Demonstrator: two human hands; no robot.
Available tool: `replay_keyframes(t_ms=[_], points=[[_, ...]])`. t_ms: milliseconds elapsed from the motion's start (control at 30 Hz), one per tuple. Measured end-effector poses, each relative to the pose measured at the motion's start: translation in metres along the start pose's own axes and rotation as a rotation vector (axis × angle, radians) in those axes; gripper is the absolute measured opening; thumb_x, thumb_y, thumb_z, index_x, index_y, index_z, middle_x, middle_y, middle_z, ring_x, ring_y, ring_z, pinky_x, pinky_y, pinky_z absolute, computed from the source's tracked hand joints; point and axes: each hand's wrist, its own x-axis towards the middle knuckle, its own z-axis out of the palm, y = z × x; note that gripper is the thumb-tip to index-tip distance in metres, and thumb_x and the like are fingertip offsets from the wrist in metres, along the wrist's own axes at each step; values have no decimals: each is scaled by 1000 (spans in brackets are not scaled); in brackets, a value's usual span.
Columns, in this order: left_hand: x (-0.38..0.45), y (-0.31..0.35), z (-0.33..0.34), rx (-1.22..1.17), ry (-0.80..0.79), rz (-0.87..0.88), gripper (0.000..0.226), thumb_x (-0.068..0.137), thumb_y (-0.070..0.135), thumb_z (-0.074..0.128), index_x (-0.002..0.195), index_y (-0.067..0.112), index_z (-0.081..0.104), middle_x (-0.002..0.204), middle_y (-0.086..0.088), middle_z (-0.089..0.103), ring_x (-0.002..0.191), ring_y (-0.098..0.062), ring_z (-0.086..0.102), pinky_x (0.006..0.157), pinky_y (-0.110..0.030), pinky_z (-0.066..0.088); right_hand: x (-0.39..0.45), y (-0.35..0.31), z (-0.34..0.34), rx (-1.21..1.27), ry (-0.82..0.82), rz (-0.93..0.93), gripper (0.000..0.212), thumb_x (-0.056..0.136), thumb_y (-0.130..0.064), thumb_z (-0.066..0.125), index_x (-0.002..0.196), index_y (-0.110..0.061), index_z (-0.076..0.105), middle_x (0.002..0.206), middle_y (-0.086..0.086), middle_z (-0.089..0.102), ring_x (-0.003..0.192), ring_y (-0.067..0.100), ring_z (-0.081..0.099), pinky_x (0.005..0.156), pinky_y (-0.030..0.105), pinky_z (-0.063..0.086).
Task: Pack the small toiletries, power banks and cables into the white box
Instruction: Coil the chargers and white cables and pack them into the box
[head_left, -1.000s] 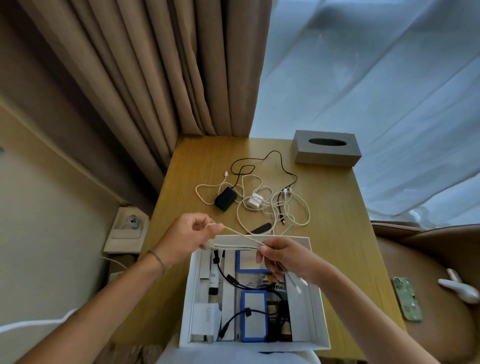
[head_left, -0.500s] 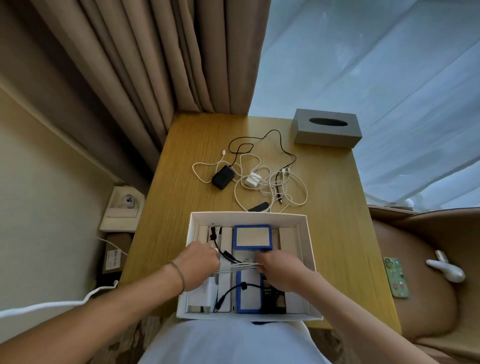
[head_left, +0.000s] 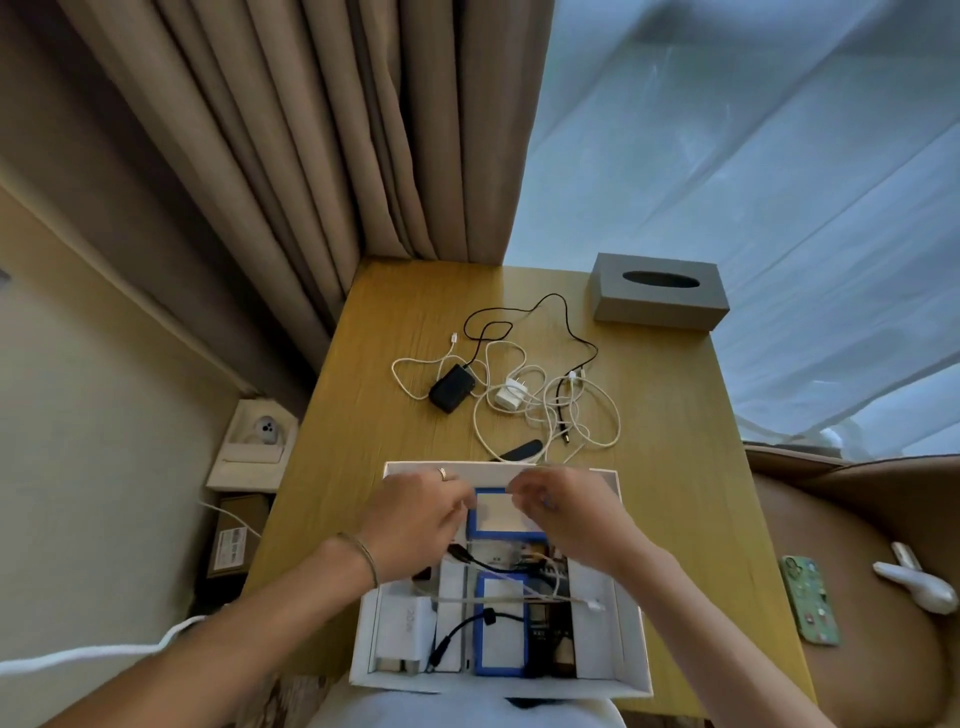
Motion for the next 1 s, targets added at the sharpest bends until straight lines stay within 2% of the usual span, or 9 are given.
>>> replay_keyframes(t_ms=[67, 167, 300, 400, 500, 600, 700, 867, 1000], points=[[16, -7, -8, -125, 84, -104, 13, 97, 26, 57, 102, 31, 68, 92, 15, 63, 77, -2, 60, 68, -28, 57, 14, 2, -15, 75, 64, 31, 20, 99, -24, 59, 112, -29, 73, 101, -15, 74, 85, -2, 64, 77, 15, 52], [45, -24, -15, -236, 169, -239, 15, 97, 22, 56, 101, 28, 69, 93, 13, 64, 80, -2, 62, 68, -26, 58, 41, 9, -31, 155, 139, 82, 19, 97, -20, 62, 110, -27, 73, 99, -13, 74, 85, -1, 64, 78, 18, 53], [83, -46, -9, -261, 187, -378, 18, 96, 18, 56, 102, 29, 68, 97, 11, 66, 84, -2, 61, 68, -23, 56, 77, 22, -35, 176, 202, 153, 18, 95, -16, 64, 106, -23, 75, 100, -8, 75, 84, 0, 64, 75, 17, 53], [109, -61, -1, -239, 162, -452, 20, 94, 17, 57, 107, 30, 66, 105, 10, 65, 89, -6, 62, 74, -29, 59, 101, 34, -31, 193, 208, 234, 23, 93, -14, 60, 105, -23, 77, 104, -7, 76, 89, 6, 68, 77, 22, 56], [134, -73, 9, -175, 132, -491, 26, 92, 16, 58, 113, 30, 63, 114, 9, 63, 91, -8, 60, 70, -27, 56, 123, 46, -27, 197, 195, 280, 24, 92, -12, 60, 105, -20, 77, 104, -6, 77, 91, 8, 69, 77, 22, 56], [156, -85, 20, -117, 114, -545, 34, 91, 17, 60, 122, 29, 58, 120, 4, 61, 92, -14, 60, 65, -27, 54, 144, 61, -24, 203, 166, 338, 24, 92, -11, 59, 105, -19, 77, 102, -4, 77, 90, 11, 71, 78, 29, 60], [176, -98, 29, -60, 124, -575, 41, 90, 21, 62, 128, 30, 53, 123, 1, 61, 101, -18, 59, 71, -33, 57, 161, 77, -20, 170, 128, 381, 25, 92, -10, 56, 105, -17, 77, 101, -3, 77, 86, 12, 71, 79, 37, 63], [202, -117, 51, 35, 67, -562, 61, 88, 39, 69, 141, 28, 41, 135, -2, 55, 119, -24, 55, 83, -37, 56, 181, 97, -9, 102, 108, 376, 25, 93, -10, 54, 104, -17, 76, 100, -2, 78, 84, 12, 71, 77, 37, 63], [214, -126, 65, 108, 51, -539, 67, 81, 48, 74, 137, 29, 43, 129, -1, 58, 114, -24, 59, 81, -36, 56, 199, 105, -3, 40, 90, 340, 25, 94, -10, 55, 108, -18, 75, 105, -2, 77, 88, 15, 71, 80, 34, 62]])
